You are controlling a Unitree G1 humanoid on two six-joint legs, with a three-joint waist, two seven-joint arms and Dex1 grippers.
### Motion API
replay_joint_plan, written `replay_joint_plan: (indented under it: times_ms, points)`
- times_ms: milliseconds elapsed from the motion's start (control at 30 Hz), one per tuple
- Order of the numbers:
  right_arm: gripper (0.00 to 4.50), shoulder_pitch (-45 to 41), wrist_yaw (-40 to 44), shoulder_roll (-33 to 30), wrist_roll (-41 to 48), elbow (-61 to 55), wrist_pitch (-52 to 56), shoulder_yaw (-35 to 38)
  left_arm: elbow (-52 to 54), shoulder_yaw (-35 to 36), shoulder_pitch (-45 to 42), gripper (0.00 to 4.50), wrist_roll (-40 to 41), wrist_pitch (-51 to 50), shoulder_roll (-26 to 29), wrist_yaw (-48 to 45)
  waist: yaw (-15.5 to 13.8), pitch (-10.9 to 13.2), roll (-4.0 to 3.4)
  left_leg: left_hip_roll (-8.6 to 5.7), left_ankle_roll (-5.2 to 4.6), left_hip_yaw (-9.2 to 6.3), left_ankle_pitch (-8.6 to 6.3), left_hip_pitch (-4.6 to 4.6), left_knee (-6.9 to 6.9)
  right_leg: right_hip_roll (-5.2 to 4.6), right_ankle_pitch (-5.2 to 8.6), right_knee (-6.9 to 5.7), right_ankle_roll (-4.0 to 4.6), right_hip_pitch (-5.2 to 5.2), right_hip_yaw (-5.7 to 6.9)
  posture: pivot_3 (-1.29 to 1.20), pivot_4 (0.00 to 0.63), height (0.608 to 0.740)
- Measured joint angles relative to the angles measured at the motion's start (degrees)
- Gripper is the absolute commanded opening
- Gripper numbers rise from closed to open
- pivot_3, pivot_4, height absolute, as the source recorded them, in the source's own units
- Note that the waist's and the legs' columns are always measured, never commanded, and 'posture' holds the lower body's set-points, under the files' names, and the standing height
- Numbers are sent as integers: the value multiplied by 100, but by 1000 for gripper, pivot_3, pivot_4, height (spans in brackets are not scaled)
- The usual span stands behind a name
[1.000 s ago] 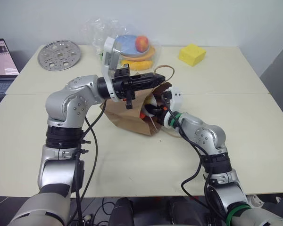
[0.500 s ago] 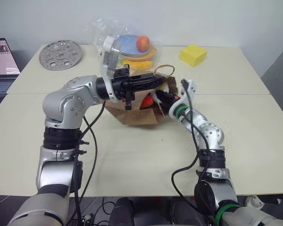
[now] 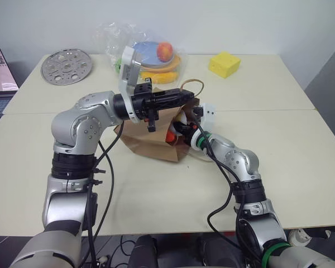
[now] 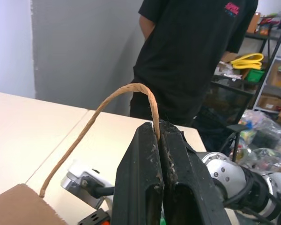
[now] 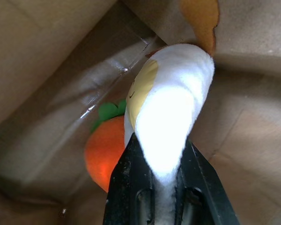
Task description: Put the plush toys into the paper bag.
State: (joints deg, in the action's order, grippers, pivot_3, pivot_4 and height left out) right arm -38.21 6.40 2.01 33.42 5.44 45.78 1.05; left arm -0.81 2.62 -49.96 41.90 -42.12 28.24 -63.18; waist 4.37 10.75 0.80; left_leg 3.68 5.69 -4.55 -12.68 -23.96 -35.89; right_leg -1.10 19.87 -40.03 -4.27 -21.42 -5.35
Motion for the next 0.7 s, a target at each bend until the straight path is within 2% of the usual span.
replay_joint_plan:
  times_ms: [267,300,467,700]
  points:
    - [4267,297,318,-465,-21,-889,414,-129,-51,-2,1,0,-105,130,-20,-7,2,0,0,0,-1,0,0,-1,1,0,0,1,0,0,0,0,150,740]
    - [4465,338,347,-552,-27,-1013,481,-145,-66,-2,1,0,-129,138,-23,-7,1,0,0,0,-1,0,-1,-1,1,0,0,1,0,0,0,0,150,740]
    - [4465,385,424,-1320,-305,-1641,737,-286,-186,-2,1,0,-171,199,-40,-12,-9,0,0,-1,-1,0,-1,-1,-1,0,0,1,0,0,-1,0,150,740]
    - [4465,566,471,-1450,-173,-2125,1123,-46,-231,-3,0,0,-188,287,-94,-12,-12,0,0,-1,-1,0,-1,-1,1,0,0,2,0,0,-2,0,150,740]
